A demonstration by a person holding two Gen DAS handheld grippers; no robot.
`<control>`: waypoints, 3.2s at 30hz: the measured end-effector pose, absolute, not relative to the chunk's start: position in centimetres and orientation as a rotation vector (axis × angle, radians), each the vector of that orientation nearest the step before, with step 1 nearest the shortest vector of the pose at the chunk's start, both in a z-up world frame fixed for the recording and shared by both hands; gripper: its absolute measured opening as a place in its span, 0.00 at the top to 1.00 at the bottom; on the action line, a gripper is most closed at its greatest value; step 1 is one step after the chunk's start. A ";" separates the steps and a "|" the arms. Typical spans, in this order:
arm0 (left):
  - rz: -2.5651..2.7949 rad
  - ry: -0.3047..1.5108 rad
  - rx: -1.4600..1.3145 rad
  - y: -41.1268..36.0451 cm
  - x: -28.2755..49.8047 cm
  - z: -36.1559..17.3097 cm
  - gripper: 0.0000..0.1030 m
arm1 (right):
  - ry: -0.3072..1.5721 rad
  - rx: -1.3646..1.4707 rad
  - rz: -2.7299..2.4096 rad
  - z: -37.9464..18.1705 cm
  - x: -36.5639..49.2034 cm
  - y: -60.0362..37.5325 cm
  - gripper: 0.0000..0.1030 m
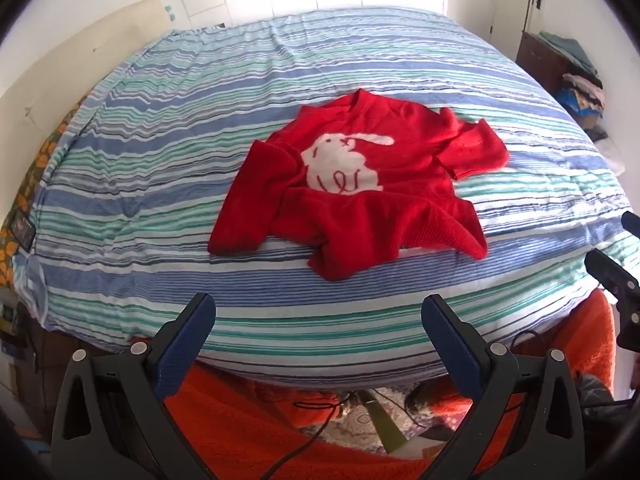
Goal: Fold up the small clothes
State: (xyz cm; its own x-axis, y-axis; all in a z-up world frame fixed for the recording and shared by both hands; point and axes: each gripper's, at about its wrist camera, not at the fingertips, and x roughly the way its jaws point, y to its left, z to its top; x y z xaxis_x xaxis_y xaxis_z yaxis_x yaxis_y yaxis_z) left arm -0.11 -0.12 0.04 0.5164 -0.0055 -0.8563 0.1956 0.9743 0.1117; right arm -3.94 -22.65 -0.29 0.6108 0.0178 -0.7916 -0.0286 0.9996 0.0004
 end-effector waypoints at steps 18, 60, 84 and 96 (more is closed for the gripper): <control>-0.129 1.028 0.219 -0.3 -0.2 0.0 0.00 | 0.920 -0.017 0.054 -0.4 -4.0 -21.6 0.00; -0.123 1.045 0.252 -0.6 -0.2 -0.9 0.00 | 0.945 -0.010 0.069 -1.2 -4.0 -21.1 0.00; -0.129 1.073 0.251 -0.8 -0.1 -0.8 0.00 | 0.945 -0.013 0.072 -1.2 -4.0 -20.8 0.00; -0.126 1.068 0.253 -0.8 -0.2 -0.8 0.00 | 0.948 -0.013 0.073 -1.2 -4.2 -20.5 0.00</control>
